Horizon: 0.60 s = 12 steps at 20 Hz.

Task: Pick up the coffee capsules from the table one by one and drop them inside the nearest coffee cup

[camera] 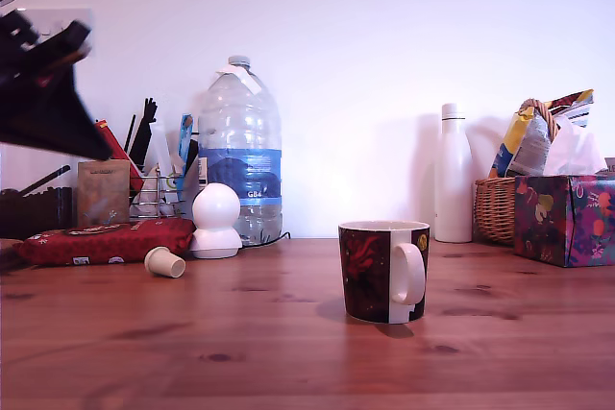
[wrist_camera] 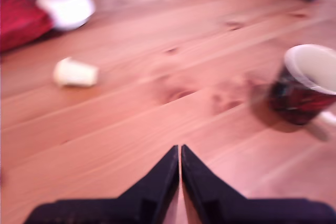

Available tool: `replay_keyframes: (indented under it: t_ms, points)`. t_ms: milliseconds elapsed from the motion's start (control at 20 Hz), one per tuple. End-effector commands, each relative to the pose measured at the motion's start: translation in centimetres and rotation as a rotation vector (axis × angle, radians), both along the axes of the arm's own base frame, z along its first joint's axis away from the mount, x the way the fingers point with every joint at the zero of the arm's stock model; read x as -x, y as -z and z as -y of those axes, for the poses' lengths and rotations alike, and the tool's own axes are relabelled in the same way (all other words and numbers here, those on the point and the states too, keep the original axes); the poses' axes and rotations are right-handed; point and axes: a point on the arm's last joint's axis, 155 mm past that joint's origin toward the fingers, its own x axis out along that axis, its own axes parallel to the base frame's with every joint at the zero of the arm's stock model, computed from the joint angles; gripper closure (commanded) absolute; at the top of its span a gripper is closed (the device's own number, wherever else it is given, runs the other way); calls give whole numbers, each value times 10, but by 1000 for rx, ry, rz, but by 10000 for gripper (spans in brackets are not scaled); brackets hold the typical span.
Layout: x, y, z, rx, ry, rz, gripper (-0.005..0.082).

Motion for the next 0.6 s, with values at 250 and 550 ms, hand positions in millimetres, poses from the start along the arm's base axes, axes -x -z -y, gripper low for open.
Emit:
replay_keyframes:
  t_ms: [250,550]
  points:
    - [-10,1,-35,7,-95,12,787]
    - [-12,-3,-34,-41,-58,60,783]
